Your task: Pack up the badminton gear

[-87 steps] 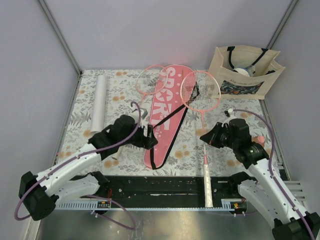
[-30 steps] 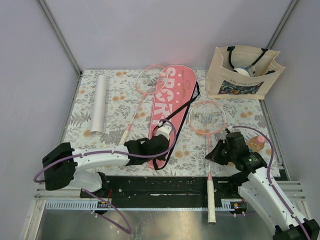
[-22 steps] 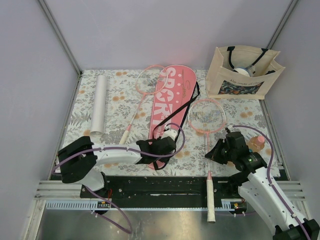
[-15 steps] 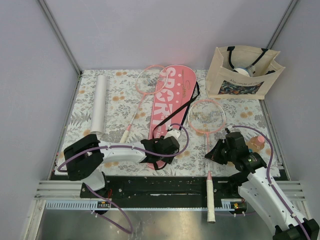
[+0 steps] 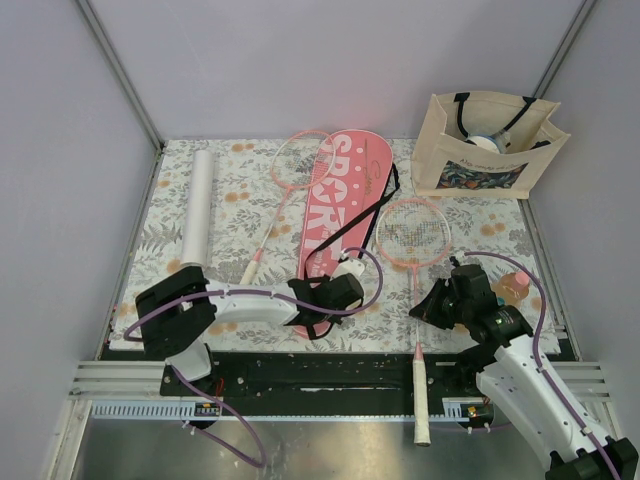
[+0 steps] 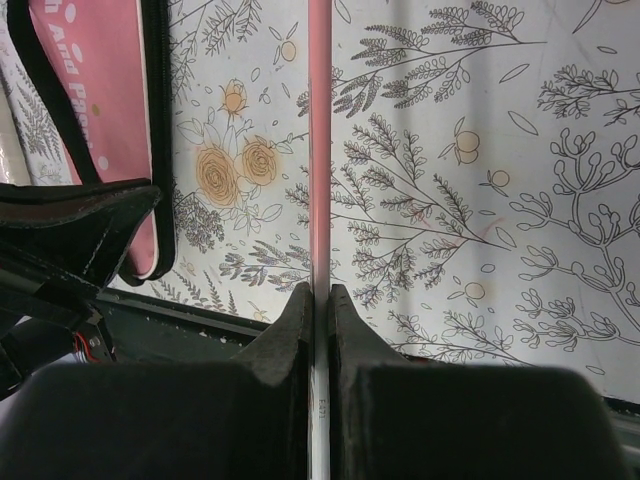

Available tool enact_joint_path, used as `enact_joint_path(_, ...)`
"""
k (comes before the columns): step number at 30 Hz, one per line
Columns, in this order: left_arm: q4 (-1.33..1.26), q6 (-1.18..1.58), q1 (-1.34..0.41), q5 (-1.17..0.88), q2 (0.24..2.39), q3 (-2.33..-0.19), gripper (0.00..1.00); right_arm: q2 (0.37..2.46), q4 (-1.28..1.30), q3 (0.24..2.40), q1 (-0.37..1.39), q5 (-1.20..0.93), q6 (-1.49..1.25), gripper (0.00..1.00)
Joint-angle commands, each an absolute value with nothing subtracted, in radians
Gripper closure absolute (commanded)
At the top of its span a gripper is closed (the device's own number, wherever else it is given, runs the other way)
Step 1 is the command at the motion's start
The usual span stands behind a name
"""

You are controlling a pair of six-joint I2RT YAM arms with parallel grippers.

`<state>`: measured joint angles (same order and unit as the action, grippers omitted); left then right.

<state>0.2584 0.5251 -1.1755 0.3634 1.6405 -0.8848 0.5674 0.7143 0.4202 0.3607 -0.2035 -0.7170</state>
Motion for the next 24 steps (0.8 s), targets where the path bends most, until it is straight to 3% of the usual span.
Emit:
enact_joint_path(1,0.273,0.537,-1.178,0.384,1.582,-0.887,1.00,0.552,0.661,0.422,0.368,-0.225,-0.723,1.00)
enact_joint_path(17,0.267,0.584,-1.178,0.305,1.394,-0.856,1.00,0.551,0.647,0.410,0.370,-0.261,-0.741,1.00)
enact_joint_path(24,0.235,0.583,-1.178,0.270,1.376,-0.836,1.00,0.552,0.494,0.374,0.385,-0.347,-0.758,1.00)
